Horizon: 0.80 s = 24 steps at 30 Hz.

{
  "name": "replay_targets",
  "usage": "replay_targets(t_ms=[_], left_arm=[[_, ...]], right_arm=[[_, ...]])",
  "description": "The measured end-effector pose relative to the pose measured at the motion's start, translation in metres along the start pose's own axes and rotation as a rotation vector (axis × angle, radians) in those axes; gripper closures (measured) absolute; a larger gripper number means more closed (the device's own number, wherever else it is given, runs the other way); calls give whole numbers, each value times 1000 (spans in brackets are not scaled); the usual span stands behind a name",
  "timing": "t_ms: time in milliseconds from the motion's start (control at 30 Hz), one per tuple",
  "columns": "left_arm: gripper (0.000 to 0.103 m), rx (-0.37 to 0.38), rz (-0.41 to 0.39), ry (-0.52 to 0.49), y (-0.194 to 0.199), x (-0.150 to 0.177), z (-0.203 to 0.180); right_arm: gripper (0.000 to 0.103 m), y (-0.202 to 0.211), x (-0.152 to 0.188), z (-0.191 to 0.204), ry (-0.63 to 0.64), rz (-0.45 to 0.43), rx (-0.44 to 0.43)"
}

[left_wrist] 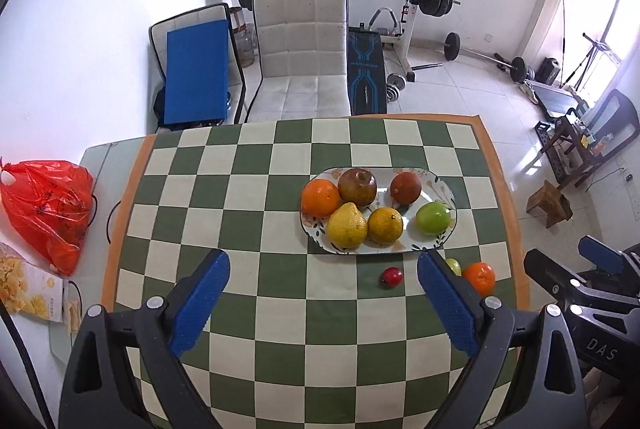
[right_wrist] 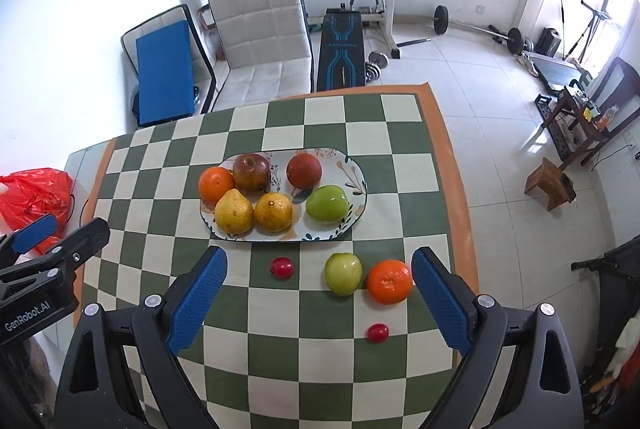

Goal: Organize fruits
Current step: 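Lift both grippers away from the plate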

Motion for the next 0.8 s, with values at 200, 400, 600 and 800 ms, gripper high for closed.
replay_targets(t_ms=[200, 400, 600, 800], left_arm=[[7, -10, -15, -10, 8, 8, -6], [6, 1, 22, -6, -6, 7, -15], [0, -57, 145, 18, -64, 10, -16], [0, -61, 364, 91, -144, 41, -16]], right_arm=[[7, 24, 12, 2, 0, -37, -7], [7, 25, 17, 1, -7, -34, -36], [6, -15, 15, -19, -64, 39, -111], [6, -115, 27, -53, -119, 208, -161]])
Point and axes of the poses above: each gripper's, at about its wrist camera, not at the fingertips, and y roughly against the way its jaws point, z to its left, x to its underside, the point moved 10 cm from there along -y, roughly the way its jaws point, and after that the axes turned 9 degrees about z, right-handed, at the moved point
